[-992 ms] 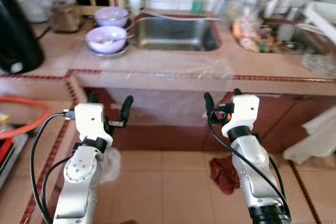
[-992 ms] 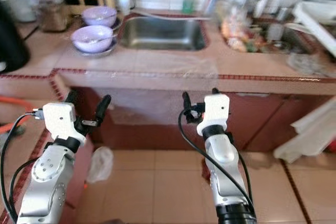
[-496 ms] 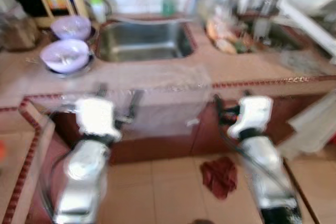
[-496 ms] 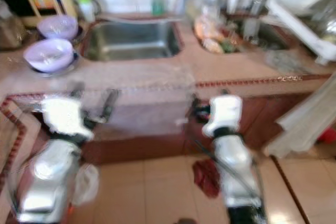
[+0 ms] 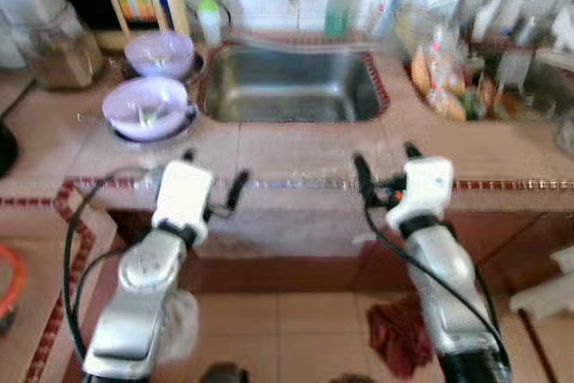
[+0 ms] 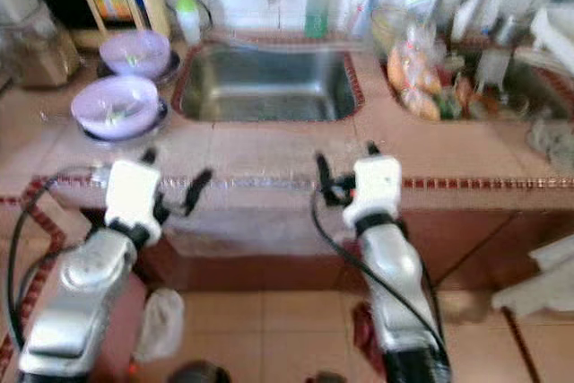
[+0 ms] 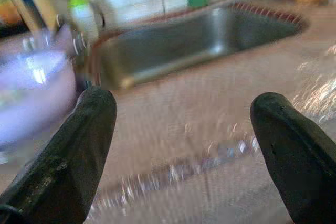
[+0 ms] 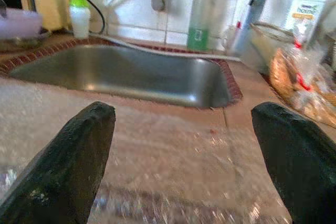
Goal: Kitchen organization
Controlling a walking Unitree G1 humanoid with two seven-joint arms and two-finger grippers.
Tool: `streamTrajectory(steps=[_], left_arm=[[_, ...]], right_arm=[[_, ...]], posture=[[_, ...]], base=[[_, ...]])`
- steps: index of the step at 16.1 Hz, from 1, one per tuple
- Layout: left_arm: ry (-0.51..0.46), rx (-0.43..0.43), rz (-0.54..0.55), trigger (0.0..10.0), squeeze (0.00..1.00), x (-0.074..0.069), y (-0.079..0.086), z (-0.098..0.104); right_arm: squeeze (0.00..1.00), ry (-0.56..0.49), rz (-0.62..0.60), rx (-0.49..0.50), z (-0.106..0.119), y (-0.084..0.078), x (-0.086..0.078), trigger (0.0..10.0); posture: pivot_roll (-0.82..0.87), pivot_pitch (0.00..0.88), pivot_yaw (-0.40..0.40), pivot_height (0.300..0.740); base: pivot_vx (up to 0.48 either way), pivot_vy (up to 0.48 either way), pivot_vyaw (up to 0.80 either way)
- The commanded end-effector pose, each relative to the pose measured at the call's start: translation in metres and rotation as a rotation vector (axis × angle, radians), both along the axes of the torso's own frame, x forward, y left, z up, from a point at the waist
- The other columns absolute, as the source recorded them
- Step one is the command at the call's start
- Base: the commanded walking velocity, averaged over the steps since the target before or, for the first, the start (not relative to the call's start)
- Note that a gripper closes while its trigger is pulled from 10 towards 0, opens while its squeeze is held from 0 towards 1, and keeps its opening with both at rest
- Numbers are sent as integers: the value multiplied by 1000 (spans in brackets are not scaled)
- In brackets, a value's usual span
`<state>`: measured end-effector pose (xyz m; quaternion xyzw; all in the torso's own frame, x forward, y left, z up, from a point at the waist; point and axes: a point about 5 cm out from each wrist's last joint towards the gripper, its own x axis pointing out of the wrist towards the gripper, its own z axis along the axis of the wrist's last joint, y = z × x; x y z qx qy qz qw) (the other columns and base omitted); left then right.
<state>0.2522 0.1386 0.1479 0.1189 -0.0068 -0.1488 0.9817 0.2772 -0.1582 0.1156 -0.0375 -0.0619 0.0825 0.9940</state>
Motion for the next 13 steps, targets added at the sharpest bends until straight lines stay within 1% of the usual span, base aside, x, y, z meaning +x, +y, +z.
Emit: streamTrajectory(steps=[1, 2, 3, 4, 5, 6, 7, 8, 9, 10, 12, 13], left_arm=[[-21, 47, 3, 10000, 0, -6, 2, 16], [-67, 79, 8, 10000, 0, -11, 2, 25], [-104, 88, 38, 10000, 0, -12, 4, 29], [-128, 2, 181, 10000, 0, -7, 20, 26], [-113, -180, 256, 10000, 0, -7, 27, 16], [-91, -244, 266, 10000, 0, -7, 27, 12], [-40, -393, 311, 10000, 0, -5, 34, 7], [-19, -468, 241, 10000, 0, -2, 33, 9], [-16, -403, 189, 10000, 0, -1, 28, 6], [-7, -369, 163, 10000, 0, -1, 22, 1], [2, -352, 141, 10000, 0, 0, 16, -9], [5, -343, 139, 10000, 0, 1, 16, -11]], right_arm=[[0, -47, 18, 4, 9, 2, 0, 10000], [0, -43, 15, 2, 8, 1, 0, 10000], [0, -40, 11, 1, 7, 1, 0, 10000], [0, -36, 11, 2, 5, 2, 0, 10000], [0, -37, 24, 2, 5, 5, 1, 10000], [0, -37, 28, 1, 5, 7, 2, 10000], [0, -40, 32, 5, 6, 8, 3, 10000], [0, -45, 35, 2, 6, 8, 6, 10000], [0, -46, 30, -6, 6, 6, 7, 10000], [0, -47, 22, -7, 6, 5, 8, 10000], [0, -47, 2, -9, 6, 3, 8, 10000], [0, -42, -1, -9, 5, 2, 8, 10000]], posture=[[19, 0, -10, 740], [22, 0, -9, 740], [28, 0, -9, 740], [37, 0, -12, 740], [38, 0, -17, 740], [38, 0, -17, 740], [38, 0, -17, 740], [37, 0, -16, 740], [37, 0, -16, 740], [31, 0, -14, 740], [27, 0, -18, 740], [26, 0, -20, 740]], base=[[0, 0, 0], [0, 0, 0], [0, 0, 0], [0, 0, 0], [0, 0, 0], [0, 0, 0], [0, 0, 0], [0, 0, 0], [0, 0, 0], [0, 0, 0], [0, 0, 0], [0, 0, 0]])
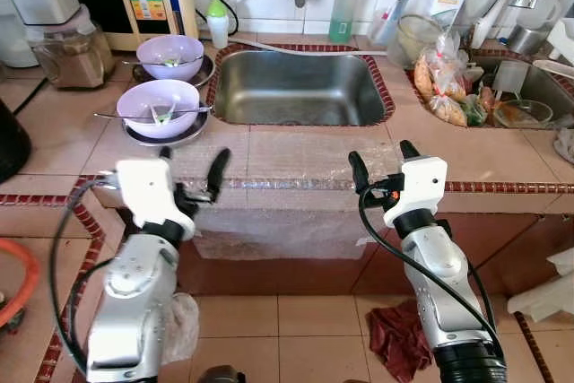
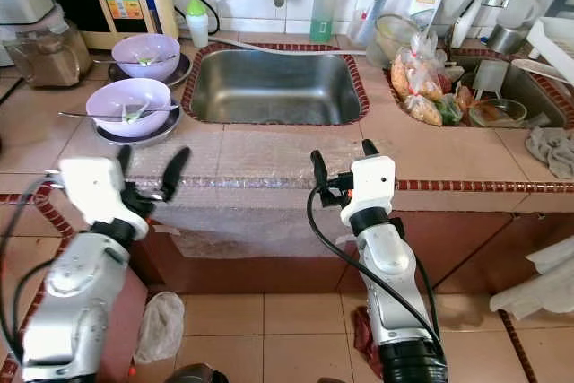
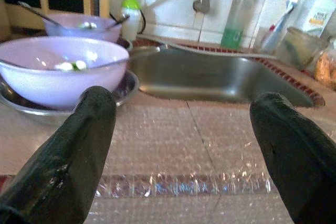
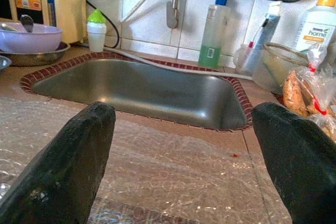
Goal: Kitchen organization
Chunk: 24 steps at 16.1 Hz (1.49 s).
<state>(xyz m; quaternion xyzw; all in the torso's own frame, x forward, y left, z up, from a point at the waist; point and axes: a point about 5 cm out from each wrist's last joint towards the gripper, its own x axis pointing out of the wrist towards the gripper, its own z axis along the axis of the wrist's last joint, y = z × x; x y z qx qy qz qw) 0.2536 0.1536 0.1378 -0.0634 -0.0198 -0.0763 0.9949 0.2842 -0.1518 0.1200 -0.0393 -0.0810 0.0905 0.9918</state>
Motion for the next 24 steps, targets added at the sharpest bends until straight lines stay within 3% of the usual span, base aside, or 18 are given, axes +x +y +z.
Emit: streamTrajectory(steps=[1, 5, 10, 15, 23, 24], left_arm=[[-2, 27, -8, 10000, 0, 1, 1, -2], [-28, 24, -16, 10000, 0, 6, -2, -1], [-44, 38, -27, 10000, 0, 8, -6, -1], [-61, 33, 49, 10000, 0, 7, 1, 0], [-170, 39, 68, 10000, 0, 11, 2, 20], [-175, 54, 69, 10000, 0, 10, 2, 19]], right_arm=[[0, 4, -20, -6, -2, -4, -1, 10000], [0, 6, 27, -39, -6, 5, -5, 10000], [0, -5, 26, -50, -2, 2, -1, 10000], [0, -3, 46, -50, -3, 9, -2, 10000], [0, -38, 52, 1, 5, 11, 5, 10000], [0, -49, 82, -33, 6, 14, 4, 10000]], posture=[[25, 0, -24, 740], [19, 0, -18, 740], [23, 0, -28, 740], [36, 0, -31, 740], [33, 0, -12, 740], [33, 0, -15, 740]], base=[[0, 0, 0], [0, -339, 0], [0, -422, 800], [0, 0, 495], [97, 0, 0], [262, 0, 0]])
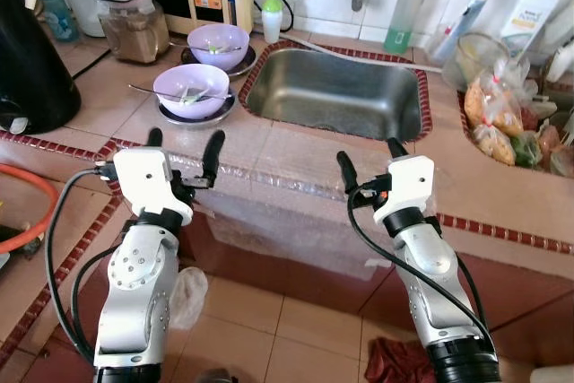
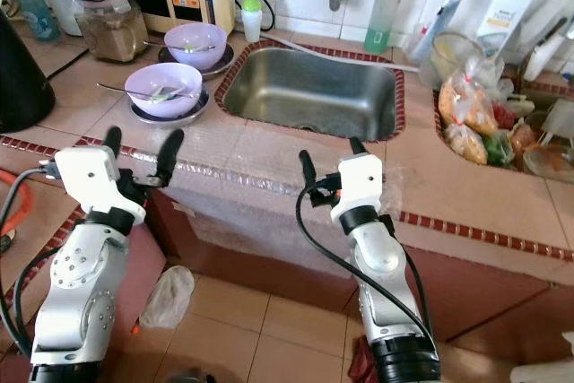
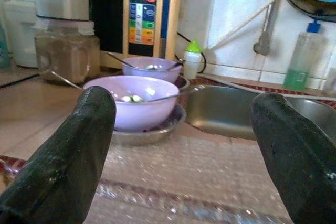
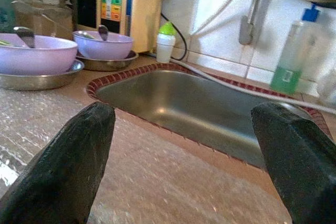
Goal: Kitchen organization
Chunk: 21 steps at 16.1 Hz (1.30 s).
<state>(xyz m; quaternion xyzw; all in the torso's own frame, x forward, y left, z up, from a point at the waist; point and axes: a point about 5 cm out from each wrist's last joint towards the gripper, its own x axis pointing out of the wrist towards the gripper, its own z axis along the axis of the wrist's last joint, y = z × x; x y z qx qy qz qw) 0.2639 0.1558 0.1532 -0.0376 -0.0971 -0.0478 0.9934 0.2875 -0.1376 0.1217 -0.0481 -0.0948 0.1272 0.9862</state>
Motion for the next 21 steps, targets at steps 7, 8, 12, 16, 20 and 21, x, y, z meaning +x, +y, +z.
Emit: streamTrajectory(steps=[7, 8, 12, 16, 20, 21], left_arm=[[-28, 17, 2, 10000, 0, -2, -2, 4], [-32, 18, 1, 10000, 0, -2, -1, 5], [-38, 26, 3, 10000, 0, -2, -1, 7], [-29, 32, 18, 10000, 0, -4, 0, 4], [-32, 56, 44, 10000, 0, -4, 4, 1], [-34, 66, 40, 10000, 0, -3, 4, 1]], right_arm=[[0, -13, 21, -4, 2, 1, -2, 10000], [0, -14, 23, -6, 2, 1, -2, 10000], [0, -13, 9, 28, 1, 0, -2, 10000], [0, -5, 3, 27, 0, -2, -1, 10000], [0, -6, 7, 10, -1, -1, -1, 10000], [0, -4, 7, 9, -2, -1, 0, 10000]], posture=[[31, 0, -14, 740], [32, 0, -14, 740], [37, 0, -16, 740], [37, 0, -16, 740], [36, 0, -16, 740], [37, 0, -16, 740]], base=[[266, 0, 175], [281, 0, 0], [283, 0, 0], [142, 0, 0], [0, 0, 0], [0, 0, 0]])
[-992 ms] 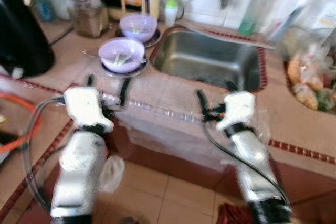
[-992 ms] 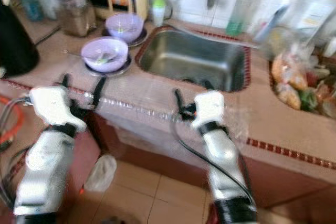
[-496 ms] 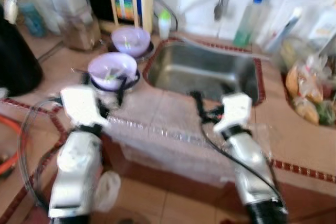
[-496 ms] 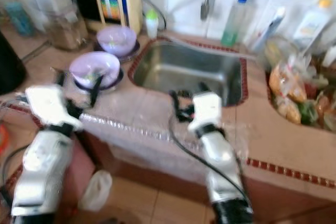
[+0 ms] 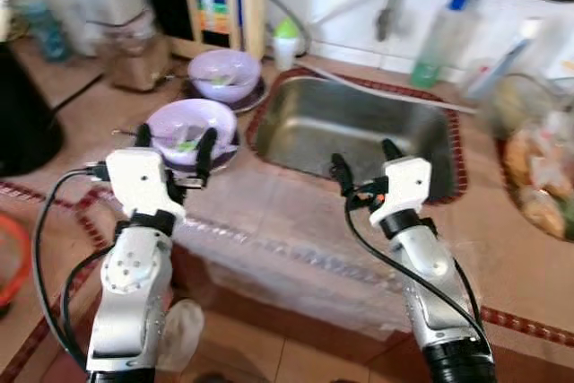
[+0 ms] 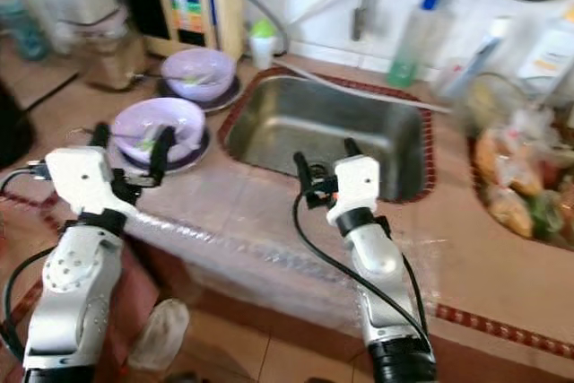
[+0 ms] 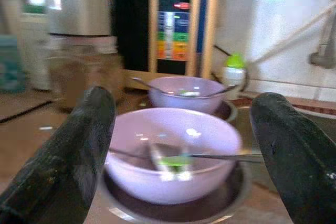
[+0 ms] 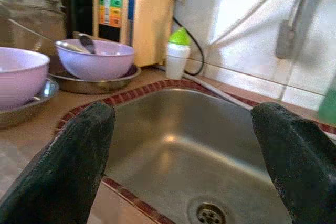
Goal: Kitchen organization
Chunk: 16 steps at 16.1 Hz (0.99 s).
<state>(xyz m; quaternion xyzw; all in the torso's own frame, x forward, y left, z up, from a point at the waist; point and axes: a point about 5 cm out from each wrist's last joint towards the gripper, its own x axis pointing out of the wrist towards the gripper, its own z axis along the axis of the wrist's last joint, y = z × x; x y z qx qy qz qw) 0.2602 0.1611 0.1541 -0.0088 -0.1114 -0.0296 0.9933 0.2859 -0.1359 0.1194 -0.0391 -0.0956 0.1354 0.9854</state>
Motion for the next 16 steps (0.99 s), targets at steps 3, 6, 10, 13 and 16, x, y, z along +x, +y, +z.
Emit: streamTrajectory(steps=[3, 6, 10, 13, 16], left_arm=[[-51, 68, -11, 10000, 0, 8, -1, 11], [-46, 75, -44, 10000, 0, 19, 2, 12], [-86, 110, -91, 10000, 0, 39, -5, 21], [-82, 122, -95, 10000, 0, 42, -4, 17], [-89, 114, -91, 10000, 0, 36, -7, 17]], right_arm=[[0, -11, -14, -10, 2, -2, 3, 10000], [0, -24, -12, -3, 3, 4, 9, 10000], [0, -4, 25, -8, -2, 10, 7, 10000], [0, -9, 36, -7, 0, 12, 10, 10000], [0, -5, 36, -10, -2, 9, 8, 10000]], posture=[[38, 0, -15, 740], [43, 0, 8, 740], [73, 7, -29, 740], [82, 16, -42, 740], [71, 6, -47, 740]], base=[[0, 0, 0], [0, 0, 0], [0, 0, 0], [0, 0, 0], [0, 0, 0]])
